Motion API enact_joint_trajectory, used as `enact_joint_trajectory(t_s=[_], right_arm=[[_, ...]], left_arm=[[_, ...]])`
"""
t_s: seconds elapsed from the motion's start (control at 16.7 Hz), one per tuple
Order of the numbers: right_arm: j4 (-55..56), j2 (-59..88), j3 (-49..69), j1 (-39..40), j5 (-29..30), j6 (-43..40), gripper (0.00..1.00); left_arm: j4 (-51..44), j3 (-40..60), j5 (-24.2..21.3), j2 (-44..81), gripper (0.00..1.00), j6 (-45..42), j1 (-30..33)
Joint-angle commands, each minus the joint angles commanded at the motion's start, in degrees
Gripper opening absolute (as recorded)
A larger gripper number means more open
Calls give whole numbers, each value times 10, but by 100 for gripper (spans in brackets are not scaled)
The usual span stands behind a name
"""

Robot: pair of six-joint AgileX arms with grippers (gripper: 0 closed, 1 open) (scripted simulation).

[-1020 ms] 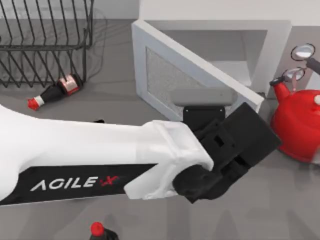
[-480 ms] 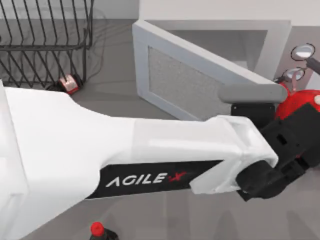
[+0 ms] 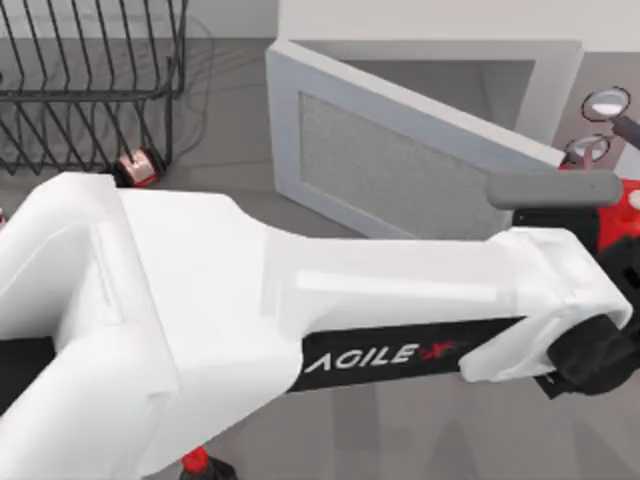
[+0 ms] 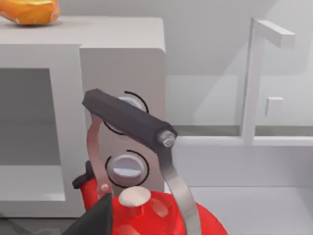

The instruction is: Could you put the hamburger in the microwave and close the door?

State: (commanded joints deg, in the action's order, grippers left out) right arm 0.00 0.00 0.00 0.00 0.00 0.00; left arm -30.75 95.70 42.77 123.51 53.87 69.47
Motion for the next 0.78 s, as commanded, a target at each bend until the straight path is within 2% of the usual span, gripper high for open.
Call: enact_joint_trajectory(t_s=[0.24, 0.78], right_arm=[[0, 0, 0, 0, 0, 0, 100], [0, 0, 0, 0, 0, 0, 100]], left_arm=[[4, 8, -5, 4, 0, -8, -10], [42, 134, -63, 100, 0, -115, -109]])
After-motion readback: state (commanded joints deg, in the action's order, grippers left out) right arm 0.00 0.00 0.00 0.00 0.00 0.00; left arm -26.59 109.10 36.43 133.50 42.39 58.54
